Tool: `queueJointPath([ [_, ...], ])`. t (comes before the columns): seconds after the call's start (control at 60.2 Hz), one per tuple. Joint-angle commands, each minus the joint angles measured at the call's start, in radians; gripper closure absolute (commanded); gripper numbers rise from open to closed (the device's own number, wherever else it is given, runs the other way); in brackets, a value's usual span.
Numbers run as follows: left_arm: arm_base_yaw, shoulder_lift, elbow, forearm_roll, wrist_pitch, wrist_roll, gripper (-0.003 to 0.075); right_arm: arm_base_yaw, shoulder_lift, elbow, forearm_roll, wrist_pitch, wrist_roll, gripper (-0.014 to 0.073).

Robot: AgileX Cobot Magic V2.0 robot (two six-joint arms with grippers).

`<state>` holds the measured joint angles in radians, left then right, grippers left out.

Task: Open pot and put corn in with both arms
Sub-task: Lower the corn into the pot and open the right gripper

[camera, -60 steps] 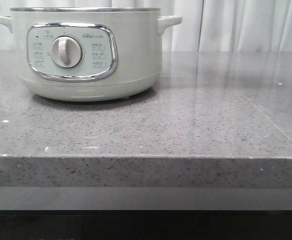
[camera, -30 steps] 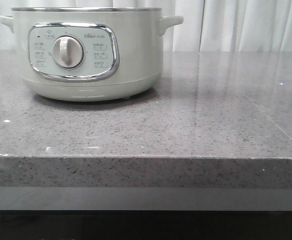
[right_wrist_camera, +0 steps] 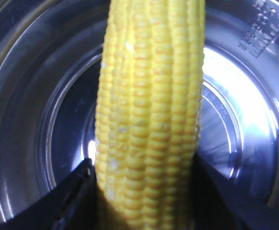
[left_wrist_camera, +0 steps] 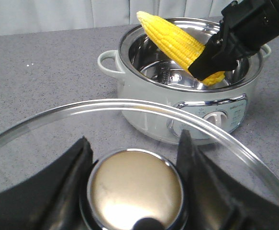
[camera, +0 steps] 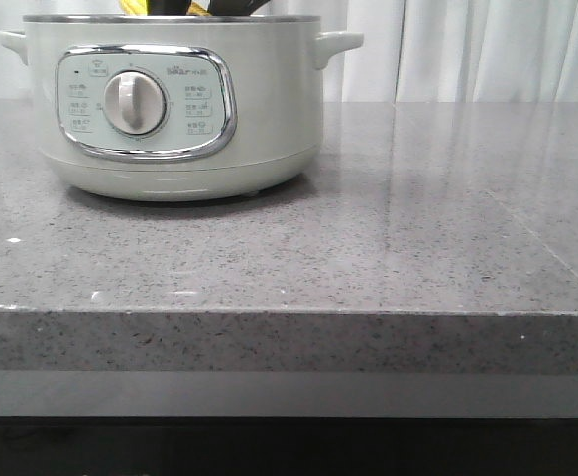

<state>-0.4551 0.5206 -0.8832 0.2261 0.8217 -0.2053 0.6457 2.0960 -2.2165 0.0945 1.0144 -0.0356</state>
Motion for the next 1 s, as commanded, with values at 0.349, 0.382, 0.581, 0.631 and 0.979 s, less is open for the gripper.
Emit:
queueJointPath([
  [0.349,-0.002,0.000,-0.034,0.023,-0.143,-0.006,0.0490,-0.004,-0.062,-0.030,-0.013,-0.039,-0.014,0.0123],
  [0.382,-0.002,0.000,-0.034,0.023,-0.143,-0.006,0.0490,-0.004,-0.062,-0.030,-0.013,-0.038,-0.014,0.0090],
  [0.581,-0.002,0.000,-0.034,0.023,-0.147,-0.006,0.0490,-0.004,-0.062,-0.030,-0.013,-0.032,-0.014,0.0053],
  [0.631,-0.002,0.000,-0.034,0.023,-0.147,-0.006,0.0490,-0.004,-0.062,-0.030,-0.013,-0.029,-0.014,0.0053],
  [0.979,-0.002,0.000,-0.034,0.023,-0.149,-0.006,0.0490,-0.004,-0.158,-0.027,-0.013,0.037,0.021,0.0053],
])
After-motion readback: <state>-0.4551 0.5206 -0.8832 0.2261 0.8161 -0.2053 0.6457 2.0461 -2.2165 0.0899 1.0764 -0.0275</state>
